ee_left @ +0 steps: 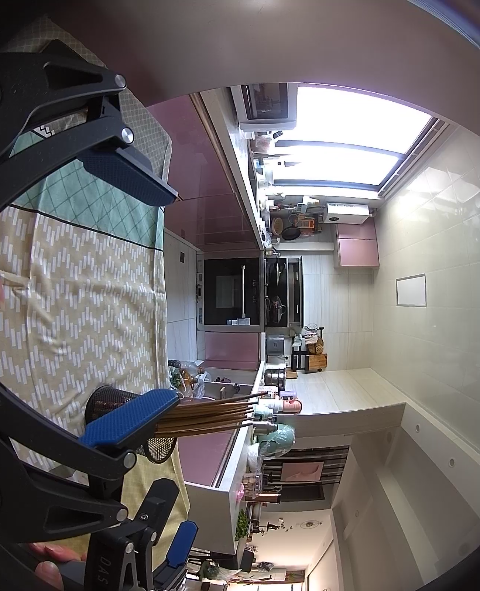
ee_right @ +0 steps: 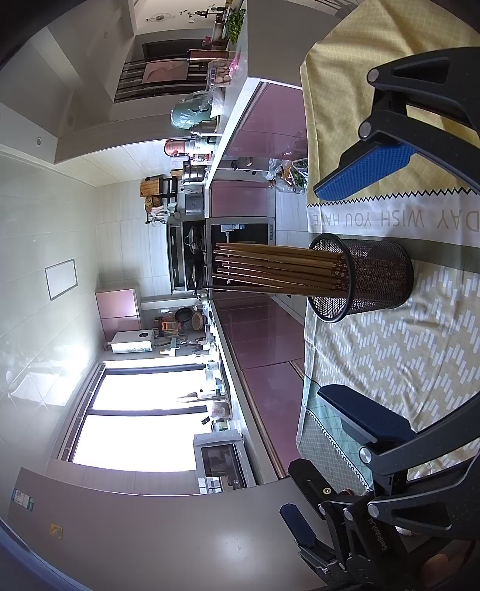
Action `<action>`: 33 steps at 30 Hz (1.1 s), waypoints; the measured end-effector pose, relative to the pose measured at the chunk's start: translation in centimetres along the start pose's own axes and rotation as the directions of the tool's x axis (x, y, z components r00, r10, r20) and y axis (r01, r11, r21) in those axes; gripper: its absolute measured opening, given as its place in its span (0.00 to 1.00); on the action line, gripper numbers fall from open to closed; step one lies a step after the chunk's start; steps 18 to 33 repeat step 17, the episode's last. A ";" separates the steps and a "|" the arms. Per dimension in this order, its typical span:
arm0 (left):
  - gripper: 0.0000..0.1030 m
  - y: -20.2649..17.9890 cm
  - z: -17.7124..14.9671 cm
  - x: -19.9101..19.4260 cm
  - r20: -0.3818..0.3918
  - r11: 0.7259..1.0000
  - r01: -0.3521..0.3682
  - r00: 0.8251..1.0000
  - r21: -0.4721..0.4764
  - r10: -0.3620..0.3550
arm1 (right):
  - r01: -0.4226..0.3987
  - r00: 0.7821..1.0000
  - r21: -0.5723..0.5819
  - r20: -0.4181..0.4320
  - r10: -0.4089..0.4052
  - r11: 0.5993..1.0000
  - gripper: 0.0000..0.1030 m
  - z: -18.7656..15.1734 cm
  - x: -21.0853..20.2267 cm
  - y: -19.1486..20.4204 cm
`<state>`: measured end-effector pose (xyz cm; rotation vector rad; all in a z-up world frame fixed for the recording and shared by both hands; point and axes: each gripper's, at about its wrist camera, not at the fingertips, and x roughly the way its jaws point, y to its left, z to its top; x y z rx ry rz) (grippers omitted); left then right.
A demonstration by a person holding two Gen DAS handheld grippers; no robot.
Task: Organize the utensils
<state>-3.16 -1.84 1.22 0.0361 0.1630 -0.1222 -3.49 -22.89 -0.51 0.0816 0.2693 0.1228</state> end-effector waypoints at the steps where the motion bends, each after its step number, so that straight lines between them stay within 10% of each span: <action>1: 0.95 -0.1 0.0 0.0 0.002 1.000 -0.004 1.000 0.002 0.004 | 0.000 1.000 0.000 0.000 0.000 1.000 0.94 0.0 0.0 0.0; 12: 0.95 -0.2 -0.6 0.5 -0.033 1.000 0.002 0.999 0.004 -0.002 | 0.024 0.999 -0.014 -0.025 -0.025 1.000 0.94 -0.1 0.1 -0.9; 17: 0.95 1.2 -1.4 2.9 -0.160 1.000 0.004 0.987 0.013 -0.002 | 0.139 0.970 -0.001 -0.201 -0.136 0.990 0.94 -0.9 2.8 -5.6; 33: 0.95 1.2 -1.4 2.9 -0.160 1.000 0.004 0.987 0.013 -0.002 | 0.139 0.970 -0.001 -0.201 -0.136 0.990 0.94 -0.9 2.8 -5.6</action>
